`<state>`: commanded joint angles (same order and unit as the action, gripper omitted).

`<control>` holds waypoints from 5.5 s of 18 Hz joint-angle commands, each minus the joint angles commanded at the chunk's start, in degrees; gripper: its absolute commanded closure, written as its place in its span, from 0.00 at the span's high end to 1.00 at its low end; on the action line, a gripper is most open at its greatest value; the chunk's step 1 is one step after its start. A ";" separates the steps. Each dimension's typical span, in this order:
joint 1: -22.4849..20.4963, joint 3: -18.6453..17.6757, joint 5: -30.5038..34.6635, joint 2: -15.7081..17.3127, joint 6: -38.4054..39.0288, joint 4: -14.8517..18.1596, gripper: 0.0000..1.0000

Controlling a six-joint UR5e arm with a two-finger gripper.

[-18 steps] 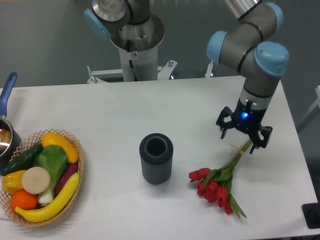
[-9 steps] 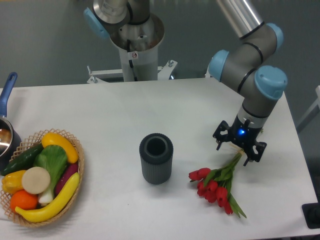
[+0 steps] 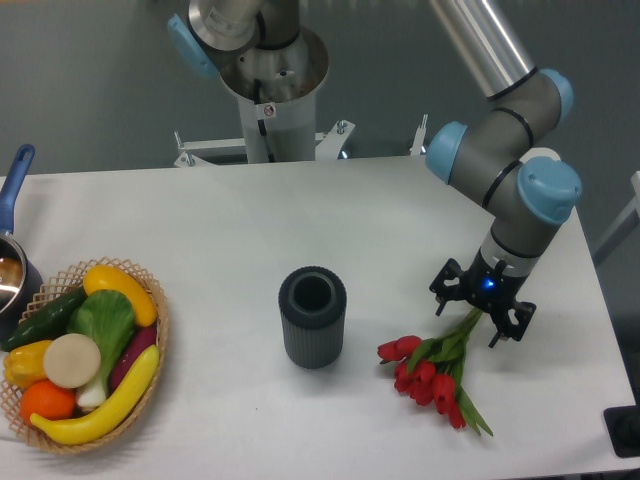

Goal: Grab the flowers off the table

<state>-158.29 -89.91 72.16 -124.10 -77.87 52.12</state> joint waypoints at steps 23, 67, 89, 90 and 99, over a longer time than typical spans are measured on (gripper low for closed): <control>2.20 -1.32 0.35 -2.55 -0.44 -4.04 1.00; -9.57 0.27 -36.73 13.96 6.93 -3.78 0.35; -15.29 0.00 -51.59 15.73 9.05 -3.78 0.35; -15.20 0.00 -51.68 15.64 8.97 -3.78 0.35; -15.29 -0.18 -51.77 15.64 8.88 -3.78 0.35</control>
<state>-173.58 -90.09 20.39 -108.46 -68.99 48.34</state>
